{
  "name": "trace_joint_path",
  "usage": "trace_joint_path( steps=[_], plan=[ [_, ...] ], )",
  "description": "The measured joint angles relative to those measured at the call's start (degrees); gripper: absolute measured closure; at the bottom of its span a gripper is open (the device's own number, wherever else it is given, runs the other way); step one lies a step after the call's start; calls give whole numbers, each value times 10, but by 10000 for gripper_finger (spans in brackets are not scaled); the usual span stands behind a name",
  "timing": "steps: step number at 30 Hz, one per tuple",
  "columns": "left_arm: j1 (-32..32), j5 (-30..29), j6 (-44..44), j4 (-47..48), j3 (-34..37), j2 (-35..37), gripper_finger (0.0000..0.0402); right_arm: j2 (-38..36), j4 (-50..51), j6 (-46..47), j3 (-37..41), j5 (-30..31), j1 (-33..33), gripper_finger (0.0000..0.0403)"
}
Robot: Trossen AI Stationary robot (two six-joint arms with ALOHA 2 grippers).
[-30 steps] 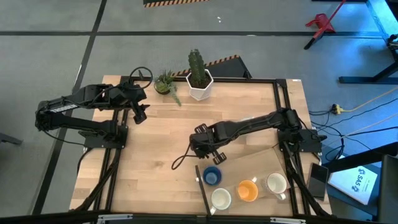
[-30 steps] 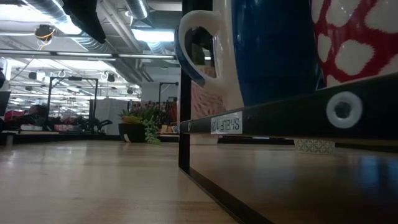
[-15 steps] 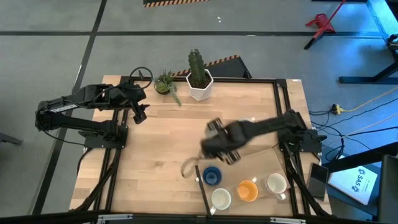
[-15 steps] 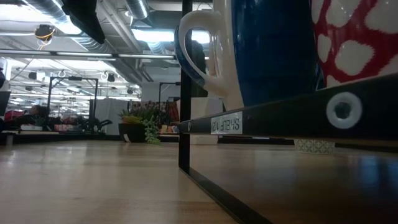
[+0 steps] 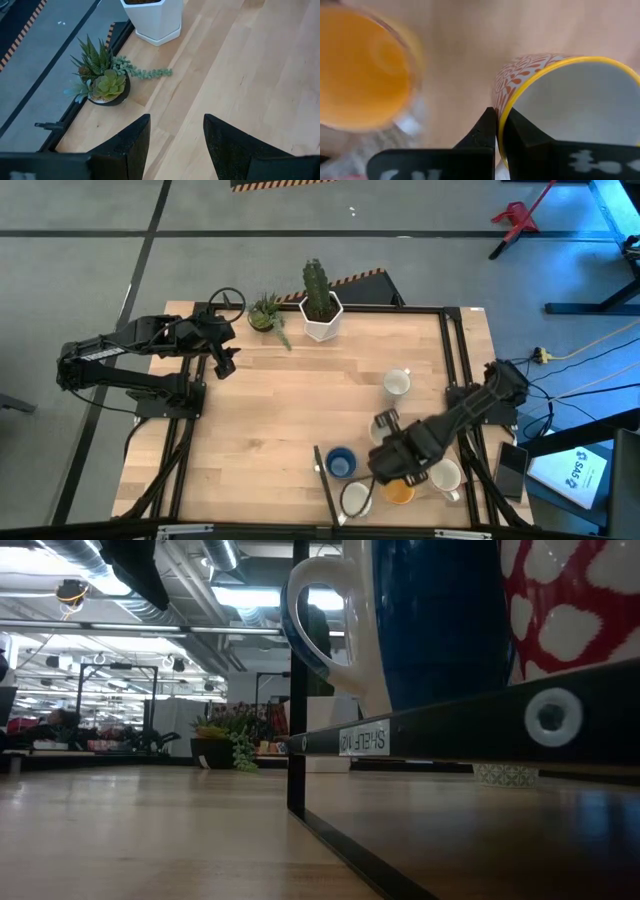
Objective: Place coffee mugs
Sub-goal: Put the orange mug on the shelf
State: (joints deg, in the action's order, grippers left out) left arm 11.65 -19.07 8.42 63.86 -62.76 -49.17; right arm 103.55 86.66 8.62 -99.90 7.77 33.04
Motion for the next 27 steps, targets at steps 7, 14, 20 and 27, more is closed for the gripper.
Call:
trace_joint_path(
  steps=[7,14,20,27],
  plan=[
    [0,0,0,0,0,0,223,0,-68,16,23,-29,24,403],
    [0,0,0,0,0,0,223,0,-72,-11,23,-40,22,403],
    [0,0,0,0,0,0,223,1,-82,-22,64,-60,22,403],
    [0,0,0,0,0,0,223,1,-111,-49,78,-74,22,403]
  ],
)
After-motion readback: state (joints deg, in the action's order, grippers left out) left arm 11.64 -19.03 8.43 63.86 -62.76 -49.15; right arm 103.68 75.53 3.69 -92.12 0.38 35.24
